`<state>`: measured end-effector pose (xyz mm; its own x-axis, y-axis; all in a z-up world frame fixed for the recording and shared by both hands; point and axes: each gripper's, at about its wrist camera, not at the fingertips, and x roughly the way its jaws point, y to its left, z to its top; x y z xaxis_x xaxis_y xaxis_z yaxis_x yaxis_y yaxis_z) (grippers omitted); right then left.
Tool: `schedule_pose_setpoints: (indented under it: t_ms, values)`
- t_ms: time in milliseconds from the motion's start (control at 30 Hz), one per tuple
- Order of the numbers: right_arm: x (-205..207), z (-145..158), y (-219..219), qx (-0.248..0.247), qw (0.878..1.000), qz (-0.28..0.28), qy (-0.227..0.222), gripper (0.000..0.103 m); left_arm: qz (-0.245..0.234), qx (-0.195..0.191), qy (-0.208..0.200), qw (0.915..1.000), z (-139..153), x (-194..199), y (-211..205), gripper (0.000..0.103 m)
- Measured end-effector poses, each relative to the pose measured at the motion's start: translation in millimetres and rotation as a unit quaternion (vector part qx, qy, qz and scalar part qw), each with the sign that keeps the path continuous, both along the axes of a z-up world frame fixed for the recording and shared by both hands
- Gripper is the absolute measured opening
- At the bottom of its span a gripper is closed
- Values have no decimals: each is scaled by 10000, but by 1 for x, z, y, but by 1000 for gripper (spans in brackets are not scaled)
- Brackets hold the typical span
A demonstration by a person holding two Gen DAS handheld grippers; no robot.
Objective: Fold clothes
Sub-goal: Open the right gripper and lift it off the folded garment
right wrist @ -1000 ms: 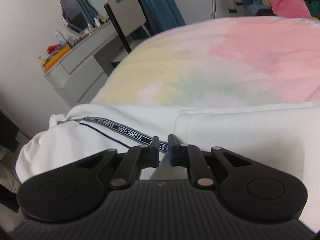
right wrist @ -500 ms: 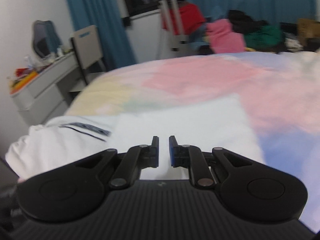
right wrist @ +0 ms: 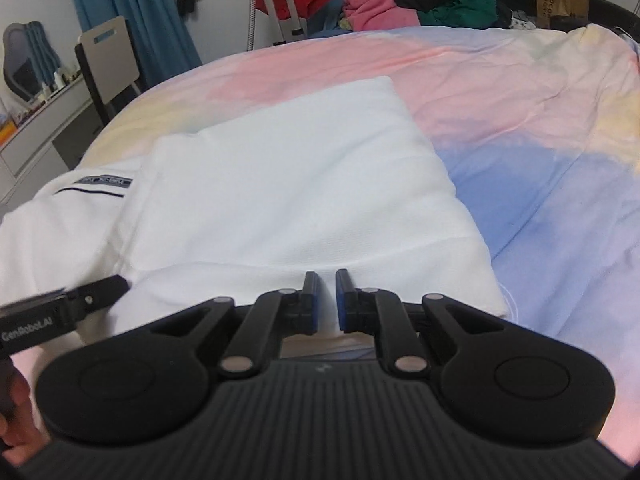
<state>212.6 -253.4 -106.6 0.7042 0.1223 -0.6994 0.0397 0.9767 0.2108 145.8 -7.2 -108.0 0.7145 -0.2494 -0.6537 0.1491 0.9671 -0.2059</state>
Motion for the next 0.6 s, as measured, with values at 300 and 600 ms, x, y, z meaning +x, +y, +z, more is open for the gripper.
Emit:
schedule_pose_setpoints:
  t_ms: [300,600]
  values:
    - [-5,0,-5,93,9999,23,-41,10,334,-207,-176,9991,40,-43,32,72]
    - [-10,6,-2,19,9999,86,-72,14,2530,-1758,245,9510,56,-93,159,83]
